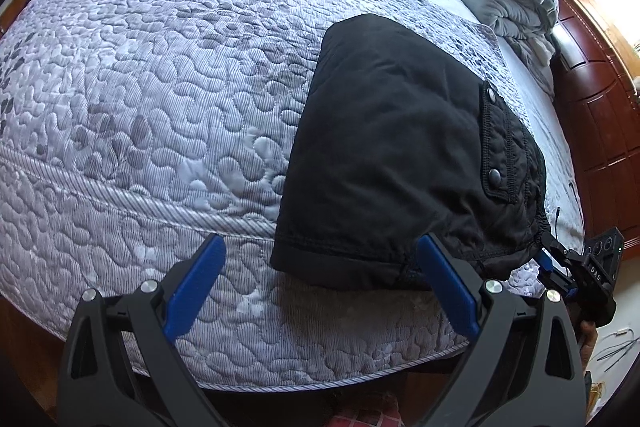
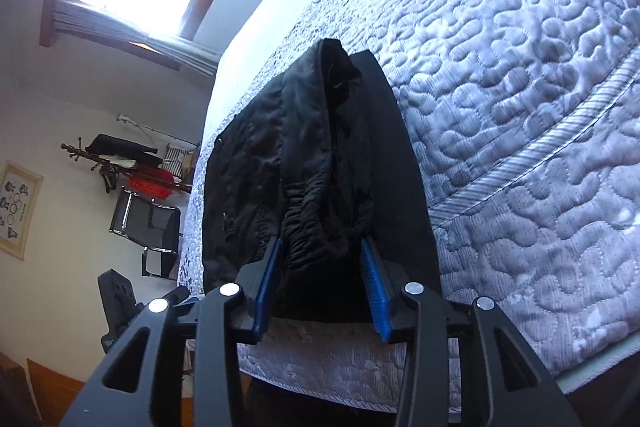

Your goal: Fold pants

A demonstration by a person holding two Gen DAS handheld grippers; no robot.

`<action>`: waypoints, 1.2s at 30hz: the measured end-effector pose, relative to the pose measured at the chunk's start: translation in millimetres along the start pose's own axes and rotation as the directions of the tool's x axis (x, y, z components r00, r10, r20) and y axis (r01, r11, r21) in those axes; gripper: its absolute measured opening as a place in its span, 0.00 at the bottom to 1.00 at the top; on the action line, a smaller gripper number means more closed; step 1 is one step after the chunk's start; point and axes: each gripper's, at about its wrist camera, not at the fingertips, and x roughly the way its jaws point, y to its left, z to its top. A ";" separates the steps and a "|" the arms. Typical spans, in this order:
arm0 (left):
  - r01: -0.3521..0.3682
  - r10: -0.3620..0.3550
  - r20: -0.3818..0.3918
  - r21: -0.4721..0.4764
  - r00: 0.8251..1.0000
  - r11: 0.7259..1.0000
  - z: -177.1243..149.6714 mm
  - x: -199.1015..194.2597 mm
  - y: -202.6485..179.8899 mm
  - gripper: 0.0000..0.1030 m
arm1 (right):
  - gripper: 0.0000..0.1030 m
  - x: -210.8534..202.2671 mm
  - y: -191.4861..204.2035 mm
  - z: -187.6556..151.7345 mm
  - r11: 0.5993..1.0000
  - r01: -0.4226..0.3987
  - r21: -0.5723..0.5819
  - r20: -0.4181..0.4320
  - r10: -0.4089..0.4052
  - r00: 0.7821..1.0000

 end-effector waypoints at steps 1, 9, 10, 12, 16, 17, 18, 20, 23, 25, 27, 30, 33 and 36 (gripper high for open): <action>0.004 -0.004 -0.003 0.002 1.000 1.000 0.9 0.2 0.2 0.94 | 0.40 -0.9 -1.5 0.3 1.000 0.003 -0.003 0.000 -0.003 1.000; 0.059 -0.060 0.030 0.030 0.998 0.998 21.5 -16.7 -5.0 0.94 | 0.67 -28.8 14.5 12.5 0.999 0.027 -0.032 0.048 -0.025 0.999; 0.060 -0.061 0.037 0.036 0.997 0.998 24.3 -19.1 -7.0 0.94 | 0.70 -34.7 17.6 16.8 0.999 0.027 -0.042 0.061 -0.024 0.998; 0.054 -0.057 0.058 0.058 0.997 0.997 31.9 -24.5 -13.7 0.94 | 0.83 -41.3 22.9 23.7 0.997 0.048 -0.055 0.071 -0.044 0.997; 0.004 -0.018 0.107 0.132 0.994 0.991 48.9 -34.8 -34.4 0.94 | 0.91 -46.8 37.8 38.6 0.986 0.119 -0.114 0.082 -0.110 0.991; -0.010 -0.009 0.123 0.152 0.992 0.988 52.2 -36.7 -40.1 0.94 | 0.94 -45.5 42.5 42.0 0.982 0.141 -0.128 0.082 -0.131 0.988; -0.023 -0.001 0.138 0.175 0.990 0.984 55.2 -38.3 -46.0 0.94 | 0.94 -44.0 45.1 45.0 0.976 0.162 -0.144 0.082 -0.151 0.985; -0.045 0.011 0.159 0.211 0.987 0.976 60.2 -39.5 -56.1 0.94 | 0.94 -38.0 49.5 49.8 0.966 0.187 -0.178 0.074 -0.177 0.982; -0.068 0.020 0.179 0.271 0.984 0.960 64.5 -38.8 -71.9 0.96 | 0.96 -25.2 49.2 54.6 0.966 0.181 -0.183 0.048 -0.175 0.983; -0.069 0.015 0.177 0.305 0.984 0.950 66.9 -35.1 -79.3 0.96 | 0.96 -17.1 47.1 56.2 0.970 0.170 -0.175 0.034 -0.166 0.986; -0.081 0.024 0.173 0.332 0.985 0.940 68.2 -28.7 -84.2 0.96 | 0.96 -8.5 43.4 57.8 0.972 0.165 -0.166 0.022 -0.164 0.986; -0.101 0.045 0.162 0.363 0.986 0.926 70.4 -16.9 -87.5 0.96 | 0.96 2.3 37.3 59.3 0.975 0.163 -0.153 0.004 -0.164 0.986; -0.109 0.068 0.116 0.397 0.991 0.911 72.2 4.5 -83.9 0.96 | 0.96 11.5 30.6 61.0 0.976 0.165 -0.142 -0.016 -0.169 0.986; -0.077 0.064 0.047 0.377 0.997 0.923 75.6 25.4 -66.9 0.96 | 0.96 17.0 24.8 61.9 0.977 0.167 -0.135 -0.030 -0.173 0.985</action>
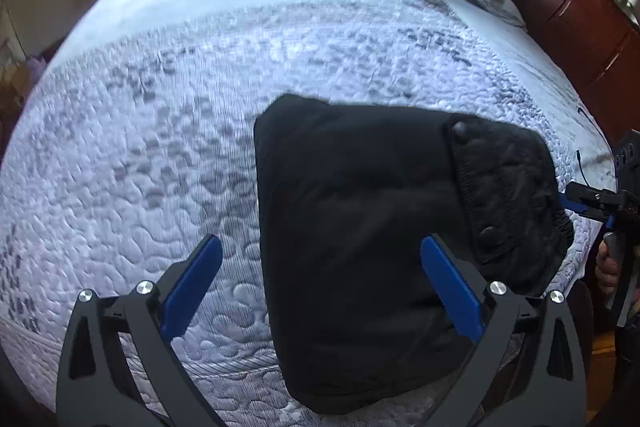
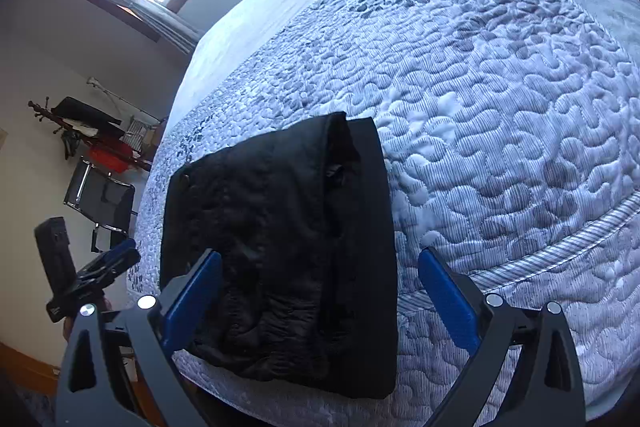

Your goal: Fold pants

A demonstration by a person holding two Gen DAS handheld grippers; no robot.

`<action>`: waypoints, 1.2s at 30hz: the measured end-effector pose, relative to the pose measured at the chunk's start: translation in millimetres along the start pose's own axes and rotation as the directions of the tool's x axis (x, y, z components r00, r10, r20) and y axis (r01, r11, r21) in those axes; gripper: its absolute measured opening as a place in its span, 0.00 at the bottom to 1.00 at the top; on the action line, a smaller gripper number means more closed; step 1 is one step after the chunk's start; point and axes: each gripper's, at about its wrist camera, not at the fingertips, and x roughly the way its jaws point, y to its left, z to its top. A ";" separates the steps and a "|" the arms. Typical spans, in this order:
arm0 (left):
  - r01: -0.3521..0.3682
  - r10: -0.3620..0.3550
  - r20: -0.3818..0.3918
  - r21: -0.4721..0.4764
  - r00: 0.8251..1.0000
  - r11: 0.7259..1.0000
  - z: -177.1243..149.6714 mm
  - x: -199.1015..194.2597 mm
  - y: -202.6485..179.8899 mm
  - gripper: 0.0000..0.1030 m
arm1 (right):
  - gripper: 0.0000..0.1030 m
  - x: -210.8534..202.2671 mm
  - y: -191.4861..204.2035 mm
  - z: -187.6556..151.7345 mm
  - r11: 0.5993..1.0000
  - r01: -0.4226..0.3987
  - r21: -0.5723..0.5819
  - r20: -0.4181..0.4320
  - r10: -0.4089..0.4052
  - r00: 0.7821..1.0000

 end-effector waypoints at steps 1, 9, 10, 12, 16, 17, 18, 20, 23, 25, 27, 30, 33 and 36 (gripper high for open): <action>0.024 -0.024 -0.016 -0.018 1.000 1.000 -1.0 5.4 7.0 0.96 | 0.96 1.5 -1.2 0.0 1.000 -0.001 0.000 -0.004 0.001 1.000; 0.314 -0.336 -0.113 -0.176 0.935 0.933 -16.8 40.2 58.3 0.96 | 0.96 15.6 -10.3 -1.0 1.000 -0.022 0.007 -0.031 0.022 0.999; 0.371 -0.399 -0.130 -0.194 0.908 0.908 -18.5 48.2 63.2 0.96 | 0.96 18.0 -10.6 -1.1 0.999 -0.032 0.005 -0.037 0.032 0.999; 0.421 -0.463 -0.172 -0.233 0.869 0.877 -22.0 64.4 69.3 0.96 | 0.96 21.6 -11.1 -0.6 0.999 -0.041 0.001 -0.045 0.041 0.998; 0.480 -0.541 -0.217 -0.277 0.813 0.833 -26.4 89.9 76.1 0.96 | 0.96 29.6 -14.0 0.6 0.998 -0.060 0.001 -0.073 0.060 0.995; 0.495 -0.561 -0.221 -0.293 0.798 0.818 -27.4 93.0 77.0 0.96 | 0.96 30.7 -15.4 0.8 0.998 -0.068 0.005 -0.078 0.068 0.995; 0.512 -0.584 -0.226 -0.306 0.780 0.802 -28.0 97.1 76.9 0.96 | 0.96 31.0 -16.2 1.0 0.997 -0.073 0.007 -0.081 0.073 0.994; 0.525 -0.602 -0.235 -0.317 0.763 0.790 -28.6 102.4 75.8 0.97 | 0.96 31.9 -20.0 1.3 0.996 -0.088 0.014 -0.087 0.089 0.992; 0.550 -0.635 -0.239 -0.338 0.735 0.764 -28.4 107.4 73.4 0.97 | 0.96 31.6 -27.3 -0.2 0.993 -0.112 0.027 -0.097 0.115 0.989; 0.560 -0.653 -0.248 -0.355 0.716 0.749 -27.8 110.6 72.1 0.97 | 0.96 33.3 -31.7 -0.4 0.991 -0.129 0.035 -0.106 0.132 0.986; 0.576 -0.675 -0.260 -0.367 0.691 0.731 -26.3 112.0 68.2 0.97 | 0.96 33.3 -34.8 -0.3 0.988 -0.148 0.036 -0.111 0.151 0.982; 0.578 -0.691 -0.279 -0.391 0.667 0.716 -18.8 113.8 62.2 0.97 | 0.96 36.2 -40.3 0.7 0.984 -0.174 0.039 -0.124 0.178 0.976; 0.582 -0.707 -0.310 -0.409 0.636 0.703 -16.2 120.4 55.9 0.97 | 0.96 44.4 -48.2 1.3 0.975 -0.214 0.058 -0.151 0.220 0.964; 0.589 -0.733 -0.329 -0.443 0.595 0.676 -14.2 129.6 51.9 0.97 | 0.96 52.4 -56.5 2.3 0.965 -0.250 0.086 -0.175 0.261 0.949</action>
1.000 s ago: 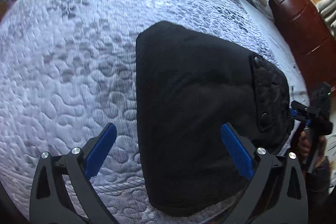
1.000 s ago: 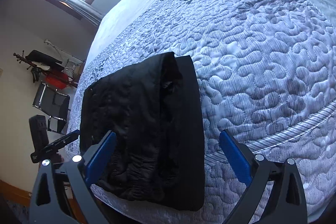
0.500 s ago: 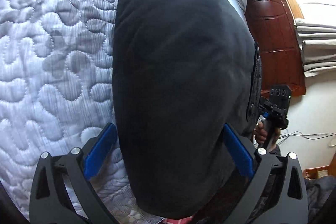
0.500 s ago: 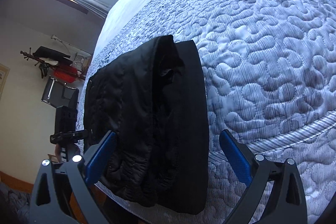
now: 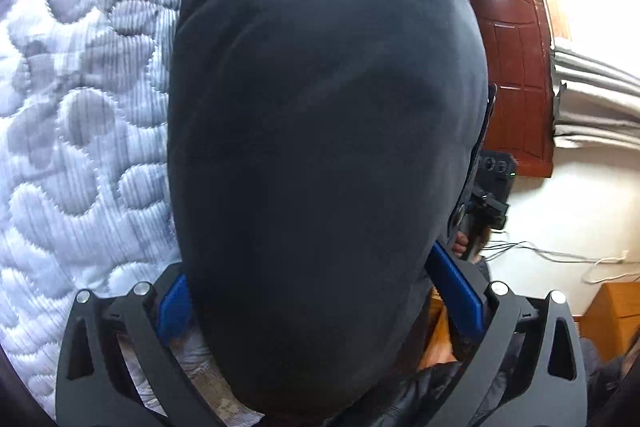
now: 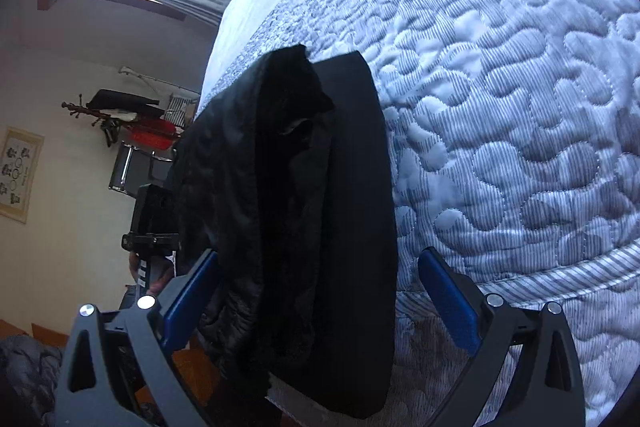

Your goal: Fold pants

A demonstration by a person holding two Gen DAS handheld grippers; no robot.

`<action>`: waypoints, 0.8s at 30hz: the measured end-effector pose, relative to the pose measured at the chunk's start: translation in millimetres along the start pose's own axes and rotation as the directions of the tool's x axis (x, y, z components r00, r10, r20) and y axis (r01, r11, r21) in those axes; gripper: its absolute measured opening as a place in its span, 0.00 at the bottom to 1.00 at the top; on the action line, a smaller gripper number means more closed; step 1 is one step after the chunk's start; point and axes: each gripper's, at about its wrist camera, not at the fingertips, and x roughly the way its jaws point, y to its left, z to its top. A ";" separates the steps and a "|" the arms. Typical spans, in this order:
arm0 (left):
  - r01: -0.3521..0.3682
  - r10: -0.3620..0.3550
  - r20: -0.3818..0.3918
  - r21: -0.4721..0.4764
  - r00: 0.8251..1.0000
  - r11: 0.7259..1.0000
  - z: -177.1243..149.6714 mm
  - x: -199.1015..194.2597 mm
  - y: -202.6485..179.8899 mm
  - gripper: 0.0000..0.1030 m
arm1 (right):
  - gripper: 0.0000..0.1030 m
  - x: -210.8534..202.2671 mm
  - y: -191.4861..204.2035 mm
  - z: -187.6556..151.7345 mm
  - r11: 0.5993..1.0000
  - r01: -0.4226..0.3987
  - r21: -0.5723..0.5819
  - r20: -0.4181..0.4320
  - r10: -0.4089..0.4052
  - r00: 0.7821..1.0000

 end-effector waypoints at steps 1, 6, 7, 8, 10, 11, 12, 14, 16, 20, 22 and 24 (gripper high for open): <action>0.014 -0.015 -0.012 -0.017 1.000 1.000 2.3 1.1 0.3 0.97 | 0.96 0.7 -4.1 -0.2 1.000 -0.022 0.009 -0.012 0.022 1.000; 0.114 -0.118 -0.053 -0.065 0.992 0.991 5.6 3.4 -0.4 0.97 | 0.96 8.7 -27.2 -3.6 0.989 -0.126 0.078 -0.058 0.131 0.990; 0.144 -0.149 -0.062 -0.073 0.987 0.987 5.6 4.7 0.0 0.97 | 0.96 9.1 -29.9 -3.4 0.987 -0.140 0.076 -0.064 0.145 0.987; 0.169 -0.175 -0.070 -0.084 0.982 0.982 5.6 6.5 1.1 0.97 | 0.97 9.3 -31.4 -3.1 0.987 -0.145 0.074 -0.072 0.150 0.986; 0.187 -0.197 -0.085 -0.108 0.977 0.976 3.8 15.9 1.0 0.97 | 0.97 9.4 -32.3 -3.4 0.985 -0.158 0.072 -0.087 0.164 0.983; 0.179 -0.189 -0.089 -0.106 0.978 0.978 3.7 21.2 -1.6 0.97 | 0.97 11.9 -29.5 -1.9 0.984 -0.168 0.068 -0.096 0.174 0.980; 0.155 -0.165 -0.094 -0.098 0.982 0.983 3.9 27.3 -5.9 0.97 | 0.97 14.9 -27.4 -2.1 0.982 -0.182 0.052 -0.121 0.187 0.975; 0.090 -0.099 -0.089 -0.101 0.991 0.991 4.8 36.8 -13.7 0.97 | 0.97 20.2 -21.7 -4.7 0.984 -0.176 0.020 -0.148 0.177 0.973; 0.024 -0.031 -0.066 -0.114 0.997 0.993 3.5 42.9 -23.1 0.98 | 0.97 23.8 -19.3 -5.5 0.986 -0.169 0.009 -0.154 0.168 0.974; 0.078 -0.083 -0.044 -0.112 0.996 0.991 -4.6 42.7 -32.1 0.97 | 0.97 22.1 -19.1 -7.2 0.982 -0.188 0.022 -0.137 0.190 0.972; 0.141 -0.146 -0.030 -0.133 0.989 0.981 -8.9 42.0 -31.7 0.97 | 0.95 18.1 -18.9 -8.9 0.983 -0.182 0.006 -0.118 0.182 0.976; 0.138 -0.139 0.004 -0.144 0.990 0.980 -11.4 43.0 -32.0 0.96 | 0.90 14.0 -18.8 -11.7 0.984 -0.176 -0.005 -0.105 0.175 0.979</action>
